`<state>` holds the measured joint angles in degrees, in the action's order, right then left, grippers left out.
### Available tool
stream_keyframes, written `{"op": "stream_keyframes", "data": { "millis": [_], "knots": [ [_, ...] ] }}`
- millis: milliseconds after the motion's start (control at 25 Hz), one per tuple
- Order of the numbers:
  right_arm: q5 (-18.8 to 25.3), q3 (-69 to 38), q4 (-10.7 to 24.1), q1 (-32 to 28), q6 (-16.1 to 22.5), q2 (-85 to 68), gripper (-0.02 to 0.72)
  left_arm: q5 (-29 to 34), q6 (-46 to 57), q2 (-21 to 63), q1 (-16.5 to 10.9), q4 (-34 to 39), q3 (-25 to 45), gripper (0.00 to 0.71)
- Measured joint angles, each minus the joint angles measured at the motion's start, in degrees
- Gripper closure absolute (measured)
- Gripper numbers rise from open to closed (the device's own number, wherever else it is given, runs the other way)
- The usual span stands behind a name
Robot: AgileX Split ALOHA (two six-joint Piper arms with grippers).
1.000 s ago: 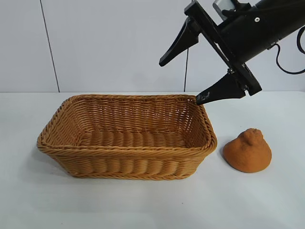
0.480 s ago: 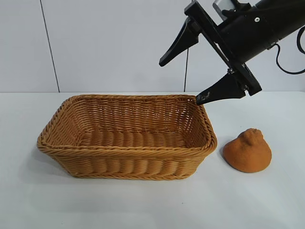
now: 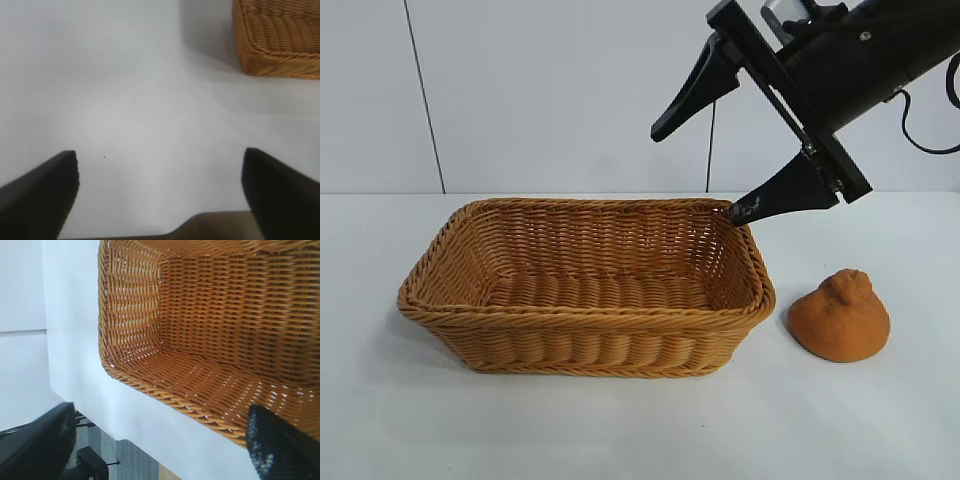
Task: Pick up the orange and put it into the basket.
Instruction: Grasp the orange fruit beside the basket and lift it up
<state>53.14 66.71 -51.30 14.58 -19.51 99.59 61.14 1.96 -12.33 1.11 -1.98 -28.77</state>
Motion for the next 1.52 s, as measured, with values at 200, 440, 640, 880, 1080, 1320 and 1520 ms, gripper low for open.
{"op": "stream_keyframes", "data": {
  "millis": [200, 440, 640, 880, 1080, 1320, 1520],
  "knots": [
    [2.2, 5.1, 10.3, 0.0, 5.7, 0.0, 0.072, -0.1, 0.0, 4.3, 0.0, 0.0, 0.0, 0.079],
    [3.6, 8.4, 25.1, 0.0, 14.2, 0.0, 0.072, -0.1, 0.0, 11.8, 0.0, 0.0, 0.0, 0.079],
    [5.2, 8.4, 33.6, -2.2, 17.8, 0.0, 0.072, -0.1, 0.0, 12.6, 0.0, 0.0, 0.0, 0.079],
    [5.2, 8.4, 35.0, -8.0, 18.2, 0.0, 0.072, -0.1, 0.0, 12.6, 0.0, 0.0, 0.0, 0.079],
    [5.1, 8.4, 35.2, -9.7, 18.2, 0.5, 0.072, -0.1, 0.0, 12.6, 0.0, 0.0, 0.0, 0.079],
    [2.5, 8.6, 34.5, -9.9, 18.2, 8.2, 0.072, -0.1, 0.0, 12.6, 0.0, 0.0, 0.0, 0.079],
    [1.5, 8.6, 35.0, -10.0, 18.2, 14.6, 0.072, -0.1, 0.0, 12.6, 0.0, 0.0, 0.0, 0.079]
  ]
}}
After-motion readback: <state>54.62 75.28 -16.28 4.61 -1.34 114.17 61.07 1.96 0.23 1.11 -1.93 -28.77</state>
